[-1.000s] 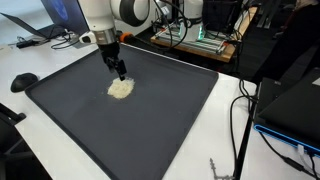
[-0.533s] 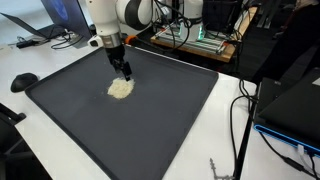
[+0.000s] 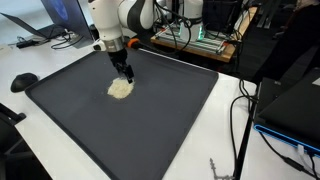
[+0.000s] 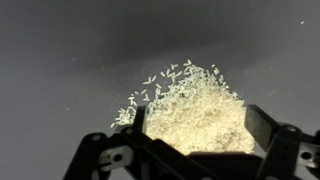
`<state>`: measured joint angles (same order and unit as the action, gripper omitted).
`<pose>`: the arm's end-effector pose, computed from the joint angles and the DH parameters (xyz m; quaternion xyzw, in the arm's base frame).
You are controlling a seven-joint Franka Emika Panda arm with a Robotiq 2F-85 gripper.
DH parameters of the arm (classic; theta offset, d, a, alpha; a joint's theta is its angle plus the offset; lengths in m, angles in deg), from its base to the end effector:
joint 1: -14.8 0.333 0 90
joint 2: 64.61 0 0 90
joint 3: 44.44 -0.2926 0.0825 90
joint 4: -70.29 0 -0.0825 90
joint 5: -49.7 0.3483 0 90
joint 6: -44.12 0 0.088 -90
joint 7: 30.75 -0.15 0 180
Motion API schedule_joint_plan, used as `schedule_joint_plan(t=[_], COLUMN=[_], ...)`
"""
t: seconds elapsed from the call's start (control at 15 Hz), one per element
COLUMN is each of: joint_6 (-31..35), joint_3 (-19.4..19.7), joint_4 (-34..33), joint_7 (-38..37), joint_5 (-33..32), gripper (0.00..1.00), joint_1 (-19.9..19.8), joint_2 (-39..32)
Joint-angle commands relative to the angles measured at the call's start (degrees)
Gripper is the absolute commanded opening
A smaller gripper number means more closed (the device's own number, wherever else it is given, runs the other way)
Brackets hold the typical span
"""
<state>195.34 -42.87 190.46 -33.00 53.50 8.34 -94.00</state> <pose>0.5498 -0.0785 0.1417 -0.9930 0.1164 -0.0152 0.0089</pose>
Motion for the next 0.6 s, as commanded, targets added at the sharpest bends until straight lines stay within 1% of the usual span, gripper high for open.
schedule_joint_plan(t=[0.0, 0.27, 0.53], joint_6=[1.5, 2.19, 2.01], joint_3=[1.36, 2.83, 5.3], joint_4=[-1.08, -1.69, -2.42], joint_7=[-1.77, -3.45, -6.24], joint_5=[-0.71, -1.62, -3.43], gripper=[1.0, 1.0, 1.0], joint_1=[2.02, 3.83, 6.48], joint_2=[-1.86, -2.96, -3.84])
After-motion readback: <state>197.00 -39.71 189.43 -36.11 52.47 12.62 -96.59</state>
